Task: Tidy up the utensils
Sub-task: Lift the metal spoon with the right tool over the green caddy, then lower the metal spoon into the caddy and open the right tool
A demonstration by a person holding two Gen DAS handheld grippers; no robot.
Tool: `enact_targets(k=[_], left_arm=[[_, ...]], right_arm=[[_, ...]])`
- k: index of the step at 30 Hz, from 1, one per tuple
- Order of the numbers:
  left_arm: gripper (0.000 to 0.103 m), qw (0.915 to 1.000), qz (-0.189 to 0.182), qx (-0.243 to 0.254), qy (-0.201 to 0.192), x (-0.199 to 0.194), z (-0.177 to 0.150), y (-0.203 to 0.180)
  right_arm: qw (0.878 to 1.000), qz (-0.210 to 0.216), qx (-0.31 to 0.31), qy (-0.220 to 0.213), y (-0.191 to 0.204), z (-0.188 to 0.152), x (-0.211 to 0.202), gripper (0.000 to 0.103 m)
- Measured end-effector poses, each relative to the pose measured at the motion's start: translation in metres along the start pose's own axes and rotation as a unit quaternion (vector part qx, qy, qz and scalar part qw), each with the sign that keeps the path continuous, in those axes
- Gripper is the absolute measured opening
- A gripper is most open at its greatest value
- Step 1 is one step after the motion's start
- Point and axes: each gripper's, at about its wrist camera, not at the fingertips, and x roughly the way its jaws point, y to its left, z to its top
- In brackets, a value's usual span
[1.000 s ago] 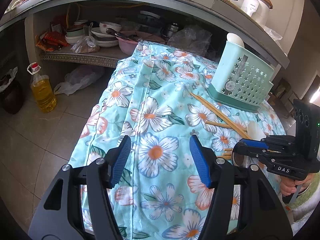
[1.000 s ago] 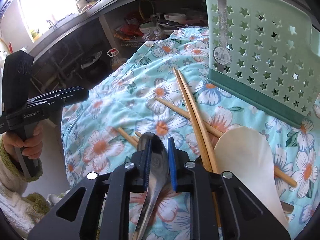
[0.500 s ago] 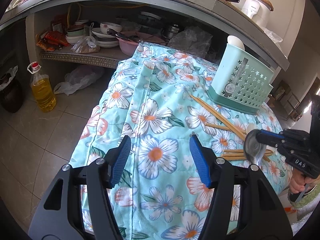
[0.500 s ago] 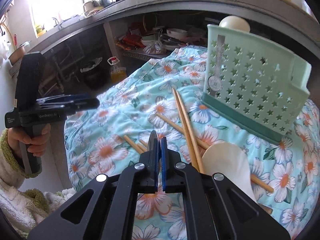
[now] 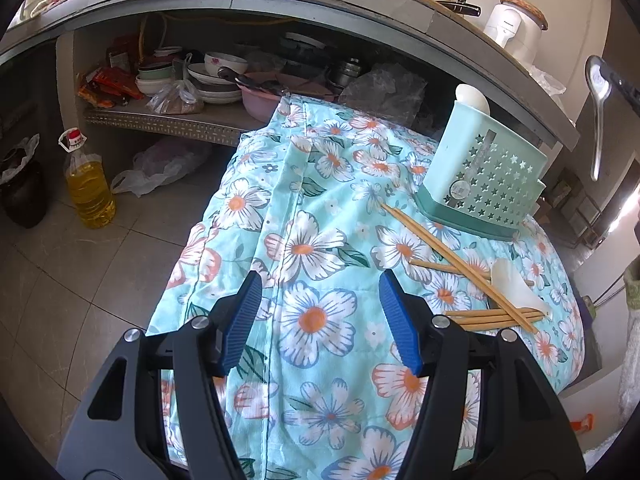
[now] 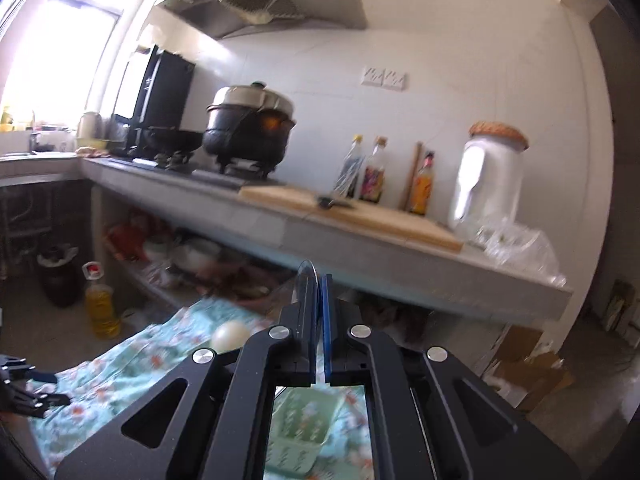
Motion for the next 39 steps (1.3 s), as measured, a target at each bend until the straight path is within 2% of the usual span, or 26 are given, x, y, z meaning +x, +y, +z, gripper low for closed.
enact_targets(k=[4,9,13,20,27,28,33,37,39], left_arm=[[0.058,1.0,0.005,0.0,-0.003,-0.003,0.001,-0.001],[0.058,0.9999,0.014,-0.001,-0.008,-0.008,0.002,0.0],[0.058,0.9997,0.021,-0.001,-0.012,-0.012,0.003,0.003],[0.058,0.9997,0.02,-0.005,-0.011,-0.012,0.002,0.007],[0.058,0.9999,0.011,-0.001,-0.008,-0.007,0.002,0.001],[0.058,0.9999,0.01,-0.001,-0.008,-0.007,0.002,0.0],[0.061,0.9999,0.005,0.002,-0.011,-0.007,0.003,-0.003],[0.064,1.0,-0.002,-0.001,-0.008,-0.006,0.002,-0.006],[0.068,0.9999,-0.008,-0.004,-0.005,-0.004,0.002,-0.007]], right_arm=[[0.998,-0.053,-0.03,-0.024,-0.001,-0.001,0.032,0.002],[0.995,-0.081,-0.057,-0.008,0.008,-0.04,0.072,0.002],[0.994,-0.089,-0.068,0.002,0.015,-0.072,0.081,0.002],[0.998,-0.05,0.001,0.037,0.004,-0.103,0.07,0.003],[0.995,-0.016,0.047,0.082,-0.003,-0.127,0.052,0.005],[0.995,-0.016,0.051,0.084,-0.003,-0.128,0.049,0.006],[0.991,-0.012,0.102,0.08,-0.016,-0.129,0.022,0.031],[0.987,-0.004,0.132,0.086,-0.024,-0.128,-0.001,0.037],[0.984,0.008,0.148,0.098,-0.026,-0.13,-0.011,0.045]])
